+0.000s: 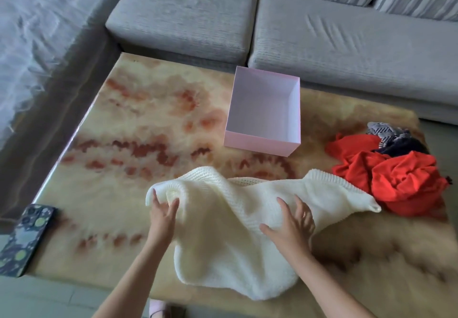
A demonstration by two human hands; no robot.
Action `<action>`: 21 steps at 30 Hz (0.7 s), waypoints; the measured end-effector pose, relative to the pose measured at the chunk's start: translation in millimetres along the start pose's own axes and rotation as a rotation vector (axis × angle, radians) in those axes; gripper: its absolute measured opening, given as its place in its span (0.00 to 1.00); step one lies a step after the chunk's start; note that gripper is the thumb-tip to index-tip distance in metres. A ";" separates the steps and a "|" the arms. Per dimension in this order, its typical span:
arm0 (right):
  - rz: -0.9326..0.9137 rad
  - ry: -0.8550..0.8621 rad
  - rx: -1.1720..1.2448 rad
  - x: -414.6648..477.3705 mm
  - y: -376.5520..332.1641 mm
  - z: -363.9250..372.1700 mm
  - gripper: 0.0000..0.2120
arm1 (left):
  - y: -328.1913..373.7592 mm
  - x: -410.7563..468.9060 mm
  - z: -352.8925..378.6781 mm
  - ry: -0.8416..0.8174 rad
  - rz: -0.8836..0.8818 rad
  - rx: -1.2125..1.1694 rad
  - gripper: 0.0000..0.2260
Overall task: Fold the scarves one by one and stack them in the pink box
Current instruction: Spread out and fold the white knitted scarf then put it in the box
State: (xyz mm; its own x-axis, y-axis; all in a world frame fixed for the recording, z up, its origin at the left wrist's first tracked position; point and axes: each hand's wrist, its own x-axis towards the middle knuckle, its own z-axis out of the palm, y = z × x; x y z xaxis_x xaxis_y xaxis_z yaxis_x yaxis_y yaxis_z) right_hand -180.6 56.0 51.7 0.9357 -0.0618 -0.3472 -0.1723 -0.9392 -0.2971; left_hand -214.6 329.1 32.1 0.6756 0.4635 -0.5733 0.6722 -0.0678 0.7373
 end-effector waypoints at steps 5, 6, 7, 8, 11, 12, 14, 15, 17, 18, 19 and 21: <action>-0.206 -0.214 0.085 32.9 -71.1 16.8 0.28 | -9.9 7.4 -19.8 -0.119 -0.265 -0.052 0.14; -0.225 -0.260 0.122 39.0 -85.8 18.9 0.28 | -12.9 11.8 -21.5 -0.146 -0.287 -0.087 0.15; -0.214 -0.313 0.164 45.4 -99.3 22.4 0.29 | -12.8 16.0 -23.3 -0.184 -0.301 -0.123 0.17; -0.190 -0.356 0.204 52.1 -111.1 26.7 0.29 | -10.2 18.5 -24.2 -0.229 -0.305 -0.144 0.19; -0.136 -0.380 0.258 67.6 -139.3 37.7 0.32 | -4.6 26.2 -25.8 -0.251 -0.255 -0.195 0.19; -0.143 -0.392 0.256 70.9 -146.7 41.5 0.32 | -3.3 28.0 -25.3 -0.221 -0.231 -0.234 0.18; -0.165 -0.440 0.183 69.2 -159.5 46.2 0.28 | -4.0 32.5 -27.1 -0.132 -0.208 -0.252 0.16; -0.186 -0.445 0.131 66.1 -164.0 48.3 0.24 | -6.9 34.9 -30.2 -0.083 -0.206 -0.245 0.17; -0.266 -0.401 0.075 59.2 -170.8 51.4 0.10 | -13.9 36.8 -39.4 -0.027 -0.189 -0.249 0.18; -0.295 -0.363 0.090 57.7 -172.6 53.3 0.05 | -16.0 35.9 -44.7 -0.008 -0.161 -0.269 0.17; -0.312 -0.312 0.128 57.1 -173.5 54.4 0.04 | -16.9 34.7 -50.3 0.021 -0.122 -0.282 0.12; -0.319 -0.172 0.251 58.1 -175.6 51.7 0.05 | -19.0 34.1 -65.1 0.140 -0.049 -0.305 0.06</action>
State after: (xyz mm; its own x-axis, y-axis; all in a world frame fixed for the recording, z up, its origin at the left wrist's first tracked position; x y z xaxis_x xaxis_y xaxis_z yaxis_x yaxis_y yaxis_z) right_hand -111.9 234.8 37.7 0.8931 0.2947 -0.3400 0.0274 -0.7900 -0.6125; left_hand -224.1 403.8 21.8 0.5824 0.5780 -0.5716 0.5671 0.2150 0.7951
